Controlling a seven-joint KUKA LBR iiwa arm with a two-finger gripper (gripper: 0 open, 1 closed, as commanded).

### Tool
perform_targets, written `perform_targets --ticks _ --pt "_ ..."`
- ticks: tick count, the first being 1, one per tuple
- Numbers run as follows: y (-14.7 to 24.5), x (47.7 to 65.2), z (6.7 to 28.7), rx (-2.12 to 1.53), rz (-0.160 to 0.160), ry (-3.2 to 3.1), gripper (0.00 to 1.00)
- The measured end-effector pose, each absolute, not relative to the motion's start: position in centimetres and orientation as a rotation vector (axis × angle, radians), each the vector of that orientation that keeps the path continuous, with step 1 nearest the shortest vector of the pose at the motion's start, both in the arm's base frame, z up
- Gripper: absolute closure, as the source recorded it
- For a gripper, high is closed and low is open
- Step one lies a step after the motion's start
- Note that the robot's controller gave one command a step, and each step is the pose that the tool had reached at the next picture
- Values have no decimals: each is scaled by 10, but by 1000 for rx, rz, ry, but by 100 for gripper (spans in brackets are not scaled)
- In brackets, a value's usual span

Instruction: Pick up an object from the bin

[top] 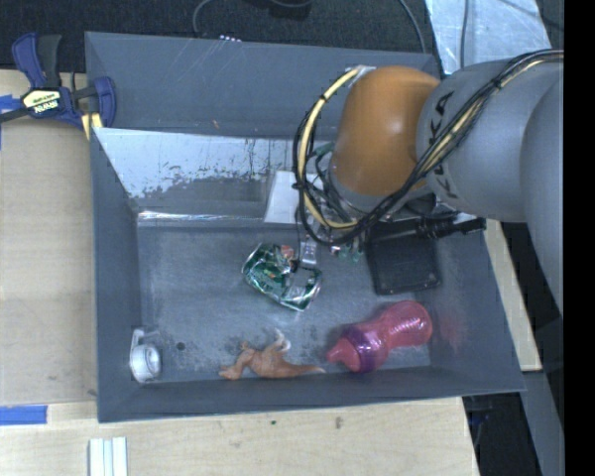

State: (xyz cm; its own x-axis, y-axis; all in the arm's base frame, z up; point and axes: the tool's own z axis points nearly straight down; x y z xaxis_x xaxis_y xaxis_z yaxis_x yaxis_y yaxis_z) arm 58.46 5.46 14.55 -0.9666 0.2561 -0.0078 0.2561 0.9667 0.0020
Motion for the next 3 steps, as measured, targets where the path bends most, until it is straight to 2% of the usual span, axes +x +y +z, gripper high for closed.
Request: perform_targets --ticks 1,2,3 --pt "55 590 84 596 5 3075 0" --pt "43 594 72 641 15 3055 100" --pt "40 594 76 646 14 3053 100"
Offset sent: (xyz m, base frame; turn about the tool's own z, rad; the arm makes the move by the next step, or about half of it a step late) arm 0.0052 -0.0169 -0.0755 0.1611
